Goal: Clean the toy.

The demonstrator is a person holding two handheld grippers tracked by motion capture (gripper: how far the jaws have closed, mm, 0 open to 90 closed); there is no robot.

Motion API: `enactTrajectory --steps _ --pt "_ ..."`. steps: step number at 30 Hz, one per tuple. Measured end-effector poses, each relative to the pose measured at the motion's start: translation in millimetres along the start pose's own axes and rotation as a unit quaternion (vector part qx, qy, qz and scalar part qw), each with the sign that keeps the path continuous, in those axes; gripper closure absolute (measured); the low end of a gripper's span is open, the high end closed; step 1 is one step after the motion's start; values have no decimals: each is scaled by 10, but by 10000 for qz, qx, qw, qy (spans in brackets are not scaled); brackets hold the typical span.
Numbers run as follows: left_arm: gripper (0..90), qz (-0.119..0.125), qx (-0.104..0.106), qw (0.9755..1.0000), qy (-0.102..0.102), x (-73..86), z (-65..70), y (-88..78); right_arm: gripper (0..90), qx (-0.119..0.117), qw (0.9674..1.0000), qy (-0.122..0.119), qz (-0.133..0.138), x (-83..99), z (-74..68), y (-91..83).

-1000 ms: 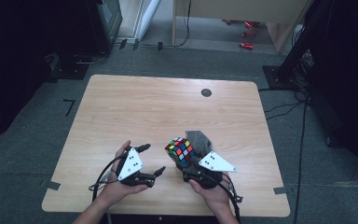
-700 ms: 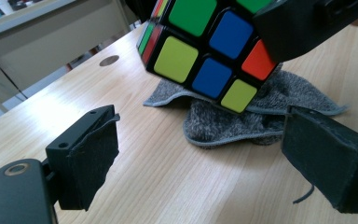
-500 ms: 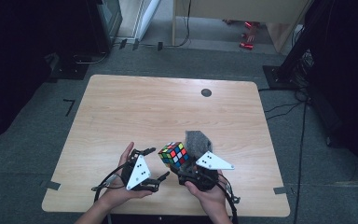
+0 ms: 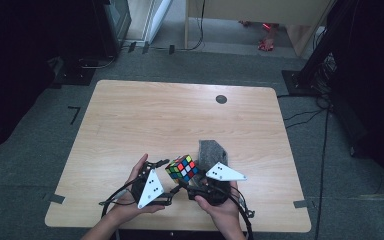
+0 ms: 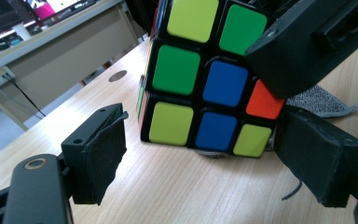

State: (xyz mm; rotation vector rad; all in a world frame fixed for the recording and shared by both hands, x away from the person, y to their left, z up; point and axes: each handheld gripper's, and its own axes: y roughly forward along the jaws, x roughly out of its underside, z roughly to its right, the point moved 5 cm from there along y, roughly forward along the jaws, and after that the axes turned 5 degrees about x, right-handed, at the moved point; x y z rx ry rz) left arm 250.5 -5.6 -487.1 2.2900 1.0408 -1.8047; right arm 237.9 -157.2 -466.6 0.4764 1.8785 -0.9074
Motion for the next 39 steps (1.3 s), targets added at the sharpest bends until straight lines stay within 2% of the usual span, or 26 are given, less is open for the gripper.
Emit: enactTrajectory --steps 4,9,11,15,18,20,22,24,25,26,27,30,32,34,36,39 --pt "251 1 -104 9998 188 -4 39 2 343 -118 9999 22 -67 4 -33 14" --pt "324 8 -301 9983 500 -12 80 -1 342 -254 9993 214 -184 31 -13 52" --pt "334 7 -233 9990 382 -10 70 4 338 -295 9992 229 -169 31 16 57" --pt "338 45 -56 10000 -6 12 -9 -13 283 -323 9993 177 59 -7 46 15" --pt "339 -20 -90 9997 -205 49 -74 -24 265 -398 9983 268 331 -58 114 -55" --pt "340 -22 -62 9991 -411 71 -122 -35 264 -289 9978 353 489 -85 186 -100" --pt "340 -2 -27 9978 -655 89 -172 -44 266 -58 9983 283 511 -82 279 -116" --pt "340 22 46 9963 -860 95 -202 -48 294 499 9980 -99 382 -39 391 -98" --pt "340 63 108 9953 -957 95 -216 -54 324 852 9953 -369 289 1 450 -77" --pt "340 74 147 9948 -1000 95 -224 -59 342 1167 9910 -647 141 59 529 -39" --pt "340 96 200 9941 -1066 94 -229 -63 351 1279 9891 -728 39 99 573 -11" --pt "339 113 372 9914 -1252 103 -247 -70 354 1338 9883 -630 -379 251 724 111" --pt "339 103 411 9903 -1325 108 -257 -77 343 1625 9815 -834 -573 327 793 170" --pt "339 110 397 9900 -1351 108 -270 -88 318 1897 9749 -993 -616 360 844 192" --pt "339 124 381 9897 -1377 108 -287 -98 289 2104 9708 -982 -598 368 891 184" --pt "338 127 386 9883 -1470 118 -315 -102 262 2231 9672 -947 -756 413 934 208"
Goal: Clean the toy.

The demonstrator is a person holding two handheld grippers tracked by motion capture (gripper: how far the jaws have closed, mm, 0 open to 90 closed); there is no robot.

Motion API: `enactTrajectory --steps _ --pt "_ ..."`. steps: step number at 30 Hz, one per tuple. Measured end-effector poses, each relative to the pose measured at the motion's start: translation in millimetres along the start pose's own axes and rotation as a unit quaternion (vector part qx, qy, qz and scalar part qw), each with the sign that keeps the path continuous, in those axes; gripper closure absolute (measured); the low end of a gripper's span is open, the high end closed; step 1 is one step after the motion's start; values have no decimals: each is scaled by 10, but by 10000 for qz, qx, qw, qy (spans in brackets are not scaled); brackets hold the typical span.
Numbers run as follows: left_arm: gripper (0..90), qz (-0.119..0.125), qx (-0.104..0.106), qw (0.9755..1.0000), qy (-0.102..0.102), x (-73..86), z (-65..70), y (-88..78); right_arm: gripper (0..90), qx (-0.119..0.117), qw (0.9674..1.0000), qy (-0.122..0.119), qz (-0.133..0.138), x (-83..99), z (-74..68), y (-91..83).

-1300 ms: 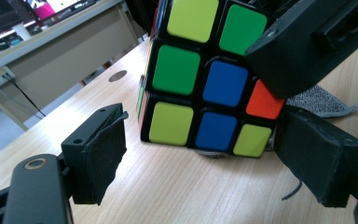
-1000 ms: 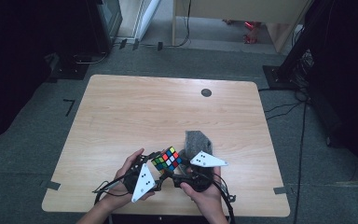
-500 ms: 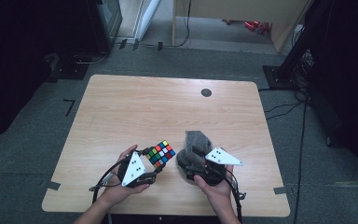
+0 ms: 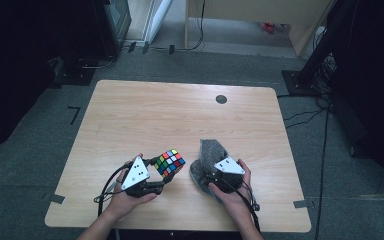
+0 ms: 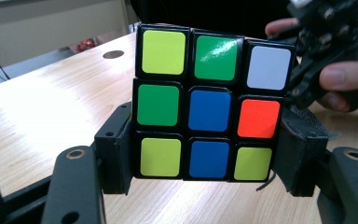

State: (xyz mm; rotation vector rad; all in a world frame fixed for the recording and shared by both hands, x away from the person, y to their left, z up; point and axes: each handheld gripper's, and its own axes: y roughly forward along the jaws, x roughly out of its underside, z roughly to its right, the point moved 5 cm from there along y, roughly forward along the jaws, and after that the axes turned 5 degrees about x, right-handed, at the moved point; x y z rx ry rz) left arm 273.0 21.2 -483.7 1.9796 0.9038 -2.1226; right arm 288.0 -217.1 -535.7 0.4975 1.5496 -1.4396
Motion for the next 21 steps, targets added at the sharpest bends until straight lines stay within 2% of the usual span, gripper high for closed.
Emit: enactTrajectory --steps 4,7,10,12,16,17,19,21 --pt "338 -25 -17 10000 -39 7 -10 -5 306 -70 9993 52 -367 85 -20 71" --pt "338 -40 12 10000 -80 6 -6 -9 499 184 9994 43 -290 110 -13 61" --pt "339 -44 52 9999 -99 6 1 -4 658 122 9994 204 -268 119 -17 48" --pt "339 -60 59 9999 -93 13 3 5 711 -7 9992 335 -213 93 -9 21" --pt "339 -106 68 9999 -85 34 -1 20 723 -461 9963 680 260 -50 -27 -132" --pt "339 -109 69 9999 -77 37 0 22 726 -662 9939 748 466 -123 -59 -212" --pt "339 -120 84 9999 -64 43 8 27 747 -910 9896 720 853 -239 -118 -352" --pt "339 -140 94 9999 -8 50 28 41 754 -1177 9823 593 1329 -376 -205 -536"
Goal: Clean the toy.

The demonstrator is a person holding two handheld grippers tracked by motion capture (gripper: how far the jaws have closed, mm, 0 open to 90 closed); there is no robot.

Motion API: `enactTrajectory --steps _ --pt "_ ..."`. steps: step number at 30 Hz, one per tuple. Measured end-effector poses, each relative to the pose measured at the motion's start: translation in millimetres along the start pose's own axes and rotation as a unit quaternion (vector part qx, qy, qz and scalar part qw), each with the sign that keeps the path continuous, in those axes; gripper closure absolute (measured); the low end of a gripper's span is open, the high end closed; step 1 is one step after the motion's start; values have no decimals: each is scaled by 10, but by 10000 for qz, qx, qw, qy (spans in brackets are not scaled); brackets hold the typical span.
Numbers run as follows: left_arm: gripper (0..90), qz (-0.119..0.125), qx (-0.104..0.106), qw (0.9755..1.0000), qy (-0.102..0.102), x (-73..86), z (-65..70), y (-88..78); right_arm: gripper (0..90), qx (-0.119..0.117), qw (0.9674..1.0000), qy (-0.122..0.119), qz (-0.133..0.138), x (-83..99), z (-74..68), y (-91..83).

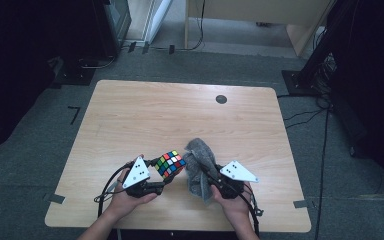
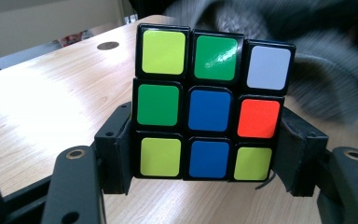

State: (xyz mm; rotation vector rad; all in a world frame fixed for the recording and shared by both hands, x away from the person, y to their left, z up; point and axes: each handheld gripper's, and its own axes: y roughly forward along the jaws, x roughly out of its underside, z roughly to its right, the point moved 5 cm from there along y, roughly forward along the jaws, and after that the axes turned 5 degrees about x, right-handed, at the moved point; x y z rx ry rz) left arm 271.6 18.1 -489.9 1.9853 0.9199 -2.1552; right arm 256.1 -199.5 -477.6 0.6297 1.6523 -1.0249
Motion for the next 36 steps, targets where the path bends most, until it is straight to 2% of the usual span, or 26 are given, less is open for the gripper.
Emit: enactTrajectory --steps 4,7,9,12,14,16,19,22,24,26,27,29,31,34,36 --pt "339 -140 77 9996 246 22 119 81 754 -476 9972 -126 560 -215 -249 -156" --pt "339 -196 191 9985 464 19 243 132 751 -788 9949 -159 604 -243 -388 -173" --pt "339 -166 270 9976 618 2 328 142 751 -914 9943 -219 503 -215 -448 -145" --pt "339 -116 239 9967 767 -24 371 118 751 -850 9952 -241 413 -173 -441 -111" --pt "340 32 316 9969 716 -55 363 72 751 -736 9965 -113 370 -165 -366 -102" --pt "341 141 307 9973 659 -89 344 37 751 -590 9978 5 311 -143 -269 -88" --pt "341 166 303 9977 591 -89 323 33 750 -494 9984 199 182 -111 -177 -70" --pt "342 134 329 9974 621 -66 331 48 751 -498 9984 171 221 -134 -253 -93" --pt "342 67 342 9974 634 -49 340 64 751 -515 9982 -7 298 -168 -378 -124" --pt "342 10 360 9973 643 -38 356 82 750 -643 9971 -111 384 -196 -486 -153" --pt "342 -15 354 9971 673 -36 366 87 750 -720 9964 -132 416 -206 -521 -162" --pt "342 -32 288 9970 722 -43 375 87 750 -669 9966 -268 407 -203 -533 -158" --pt "342 7 262 9970 730 -59 371 70 751 -621 9972 -205 352 -176 -458 -131" --pt "342 161 306 9978 559 -94 331 25 753 -408 9989 103 210 -122 -290 -94" --pt "342 190 317 9981 493 -99 307 14 753 -381 9989 171 222 -127 -256 -107"
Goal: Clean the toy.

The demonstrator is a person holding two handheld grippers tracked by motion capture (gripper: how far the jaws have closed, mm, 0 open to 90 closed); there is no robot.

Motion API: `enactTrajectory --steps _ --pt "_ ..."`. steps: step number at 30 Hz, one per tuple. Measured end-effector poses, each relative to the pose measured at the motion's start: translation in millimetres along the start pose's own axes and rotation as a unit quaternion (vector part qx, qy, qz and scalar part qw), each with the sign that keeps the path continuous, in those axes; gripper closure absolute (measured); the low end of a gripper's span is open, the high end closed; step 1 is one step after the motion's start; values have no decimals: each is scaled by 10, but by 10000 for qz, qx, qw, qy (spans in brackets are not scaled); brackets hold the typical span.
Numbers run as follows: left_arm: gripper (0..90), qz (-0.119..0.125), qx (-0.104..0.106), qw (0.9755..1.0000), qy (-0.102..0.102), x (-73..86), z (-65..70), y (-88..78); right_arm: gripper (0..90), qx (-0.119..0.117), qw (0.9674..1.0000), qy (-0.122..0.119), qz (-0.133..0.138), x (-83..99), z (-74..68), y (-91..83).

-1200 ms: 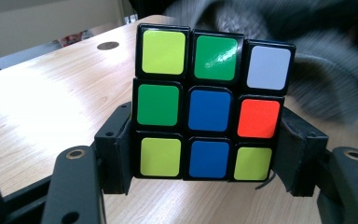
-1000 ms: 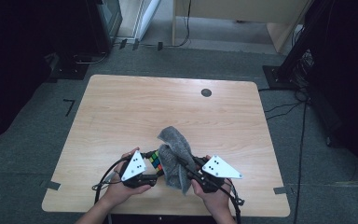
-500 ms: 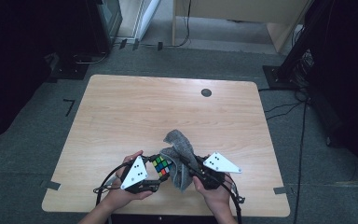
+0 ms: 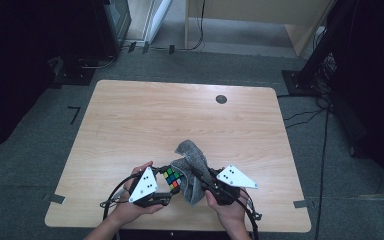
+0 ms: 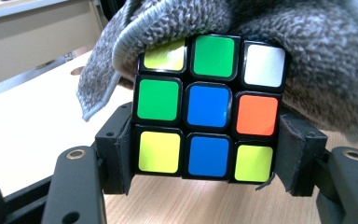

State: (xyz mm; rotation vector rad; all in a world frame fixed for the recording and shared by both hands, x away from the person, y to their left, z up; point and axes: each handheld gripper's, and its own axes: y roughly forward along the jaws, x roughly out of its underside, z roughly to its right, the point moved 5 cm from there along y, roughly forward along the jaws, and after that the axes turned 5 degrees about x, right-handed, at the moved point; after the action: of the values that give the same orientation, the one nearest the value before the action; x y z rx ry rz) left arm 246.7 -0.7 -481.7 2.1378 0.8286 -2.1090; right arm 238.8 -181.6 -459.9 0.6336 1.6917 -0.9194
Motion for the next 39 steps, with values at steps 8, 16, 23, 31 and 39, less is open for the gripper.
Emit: enactTrajectory --steps 8,16,23,31,39 --pt "342 -195 -33 9997 166 36 75 71 748 -309 9976 -595 192 -81 -306 -34" --pt "342 -36 -74 10000 -2 -2 -5 2 750 -21 9998 -191 59 -41 -65 -25" --pt "342 -243 -132 9995 147 28 34 47 744 -104 9964 -830 112 -62 -298 -17" --pt "342 -128 -25 9999 81 8 29 30 742 -4 9992 -399 42 -51 -135 -23" --pt "342 95 49 9999 40 -24 15 -29 741 92 9979 -630 73 -54 -140 -10"
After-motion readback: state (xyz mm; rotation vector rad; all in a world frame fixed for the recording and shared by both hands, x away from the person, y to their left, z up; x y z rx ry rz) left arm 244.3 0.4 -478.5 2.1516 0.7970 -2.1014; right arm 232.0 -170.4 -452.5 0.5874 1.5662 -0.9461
